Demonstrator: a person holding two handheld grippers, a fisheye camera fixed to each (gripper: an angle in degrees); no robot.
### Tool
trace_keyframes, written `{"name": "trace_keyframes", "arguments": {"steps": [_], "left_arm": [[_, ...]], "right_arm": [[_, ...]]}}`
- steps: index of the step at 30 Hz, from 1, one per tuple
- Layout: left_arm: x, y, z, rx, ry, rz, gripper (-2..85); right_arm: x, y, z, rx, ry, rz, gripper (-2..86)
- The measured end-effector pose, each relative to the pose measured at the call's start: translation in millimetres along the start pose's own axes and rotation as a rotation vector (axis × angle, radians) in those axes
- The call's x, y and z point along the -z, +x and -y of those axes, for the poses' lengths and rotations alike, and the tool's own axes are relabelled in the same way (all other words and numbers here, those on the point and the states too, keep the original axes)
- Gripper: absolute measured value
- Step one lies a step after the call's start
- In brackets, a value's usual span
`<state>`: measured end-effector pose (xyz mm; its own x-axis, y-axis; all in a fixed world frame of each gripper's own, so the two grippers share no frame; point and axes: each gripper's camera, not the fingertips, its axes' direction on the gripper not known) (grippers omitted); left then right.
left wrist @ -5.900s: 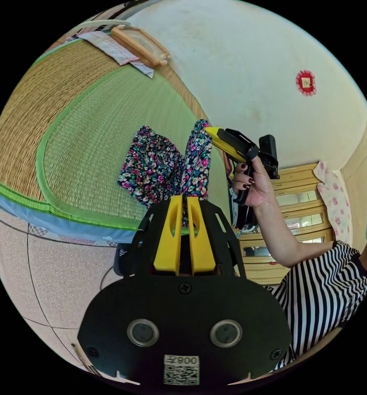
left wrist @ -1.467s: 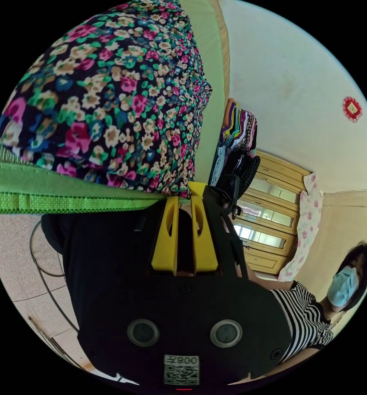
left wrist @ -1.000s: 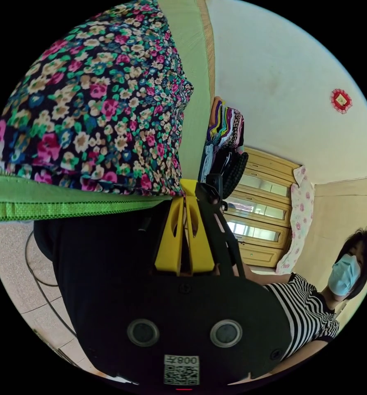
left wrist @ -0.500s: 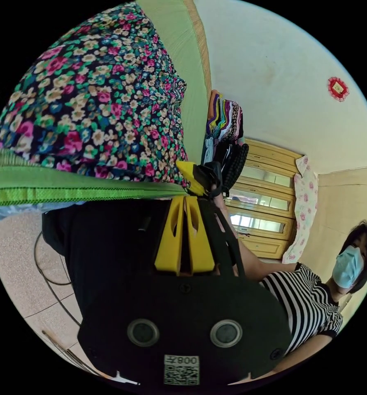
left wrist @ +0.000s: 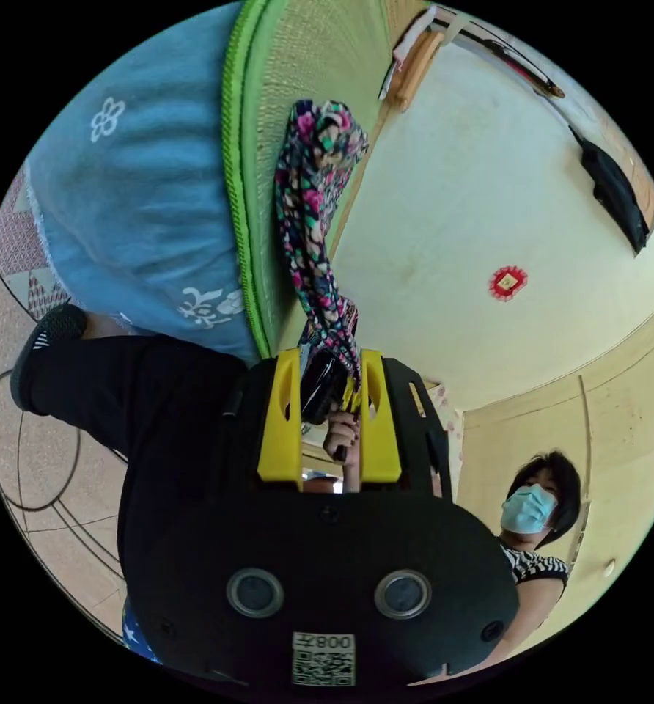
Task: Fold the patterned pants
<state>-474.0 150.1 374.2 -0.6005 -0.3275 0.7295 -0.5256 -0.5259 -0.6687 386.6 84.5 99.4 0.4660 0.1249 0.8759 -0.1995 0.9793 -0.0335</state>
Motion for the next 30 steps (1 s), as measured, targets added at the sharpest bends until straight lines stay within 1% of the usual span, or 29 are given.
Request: {"name": "trace_keyframes", "arguments": {"steps": [8, 14, 23, 25, 30], "left_arm": [[0.1, -3.7, -2.8, 0.013, 0.061, -0.023, 13.3], [-16.5, -2.8, -5.3, 0.026, 0.038, 0.026, 12.6], [-49.1, -4.8, -20.1, 0.056, 0.012, 0.167, 7.3], [-62.0, -3.2, -26.7, 0.048, -0.010, 0.186, 5.1], [-90.2, 8.0, -44.6, -0.005, -0.045, 0.231, 3.6]], "right_arm": [[34.8, 17.7, -31.3, 0.018, 0.050, 0.003, 0.9], [62.6, 38.4, -58.0, 0.019, 0.099, 0.016, 0.8], [103.0, 75.3, -101.2, 0.012, 0.154, 0.016, 0.9], [113.6, 87.1, -112.8, 0.005, 0.169, 0.012, 0.9], [129.7, 110.2, -134.9, -0.004, 0.198, 0.021, 0.8]]}}
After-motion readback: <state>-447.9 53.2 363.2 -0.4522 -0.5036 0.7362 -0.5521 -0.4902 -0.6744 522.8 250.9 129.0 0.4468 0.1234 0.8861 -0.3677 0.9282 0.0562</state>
